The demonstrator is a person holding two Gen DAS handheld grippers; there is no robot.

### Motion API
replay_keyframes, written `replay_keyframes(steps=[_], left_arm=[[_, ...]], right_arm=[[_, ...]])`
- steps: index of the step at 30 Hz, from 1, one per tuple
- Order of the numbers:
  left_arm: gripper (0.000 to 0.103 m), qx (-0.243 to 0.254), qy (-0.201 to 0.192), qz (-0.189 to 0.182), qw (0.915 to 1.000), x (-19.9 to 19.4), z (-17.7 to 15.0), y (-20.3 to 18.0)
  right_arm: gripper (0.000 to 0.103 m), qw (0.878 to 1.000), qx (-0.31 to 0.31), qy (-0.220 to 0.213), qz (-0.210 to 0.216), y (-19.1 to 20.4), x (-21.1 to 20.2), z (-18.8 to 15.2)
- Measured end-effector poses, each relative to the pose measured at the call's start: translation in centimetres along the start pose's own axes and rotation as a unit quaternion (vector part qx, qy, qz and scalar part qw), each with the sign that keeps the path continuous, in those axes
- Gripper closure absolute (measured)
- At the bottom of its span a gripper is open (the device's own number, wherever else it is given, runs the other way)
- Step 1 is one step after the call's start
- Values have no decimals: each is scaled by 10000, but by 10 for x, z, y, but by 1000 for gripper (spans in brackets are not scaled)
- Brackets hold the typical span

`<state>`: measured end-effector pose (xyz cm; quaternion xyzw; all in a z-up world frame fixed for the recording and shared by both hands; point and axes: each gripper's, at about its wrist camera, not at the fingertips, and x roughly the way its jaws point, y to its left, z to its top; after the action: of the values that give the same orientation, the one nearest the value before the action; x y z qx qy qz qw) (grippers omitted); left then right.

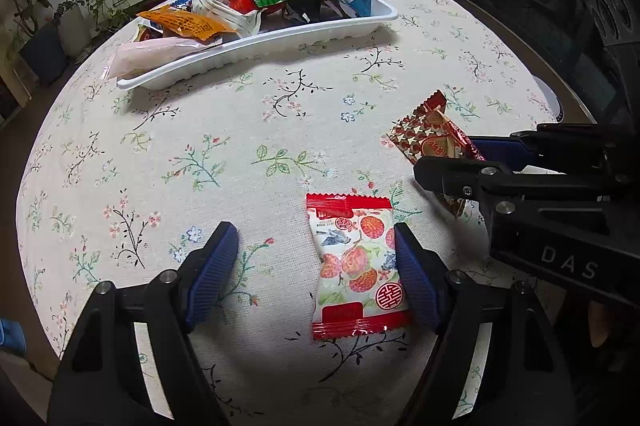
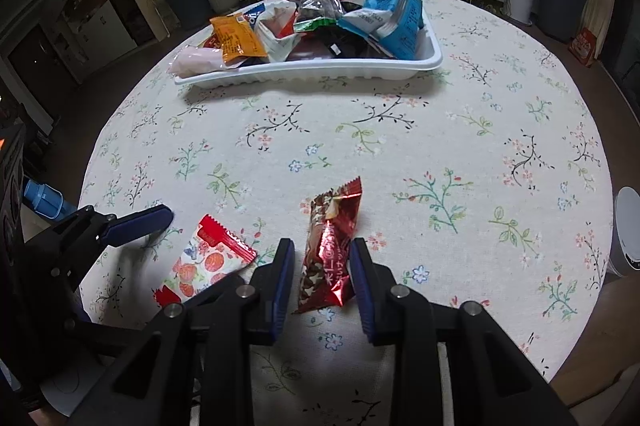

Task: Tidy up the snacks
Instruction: 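Grasp the red-and-white candy pack with the left tool while the right tool grasps the red foil wrapper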

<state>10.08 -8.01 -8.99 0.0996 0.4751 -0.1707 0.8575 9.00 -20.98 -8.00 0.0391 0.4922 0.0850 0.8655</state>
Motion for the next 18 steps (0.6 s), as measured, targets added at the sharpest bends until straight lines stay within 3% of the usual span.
replay_keyframes(steps=[6,11,14,16,18], left_arm=[[27,10,-9,-9,10000,0,0,1],[35,29,-22,8,10000,-1,-1,1],[42,34,-42,-13,10000,-2,-1,2],[56,58,-63,-46,10000,-3,-1,2],[63,64,-61,-80,9999,-4,-1,3]], right_arm=[[71,10000,52,-8,14,-1,0,1],[71,10000,38,10,27,0,1,0],[72,10000,27,16,58,1,1,0],[76,10000,20,21,67,1,2,0],[77,10000,21,25,90,1,2,-1]])
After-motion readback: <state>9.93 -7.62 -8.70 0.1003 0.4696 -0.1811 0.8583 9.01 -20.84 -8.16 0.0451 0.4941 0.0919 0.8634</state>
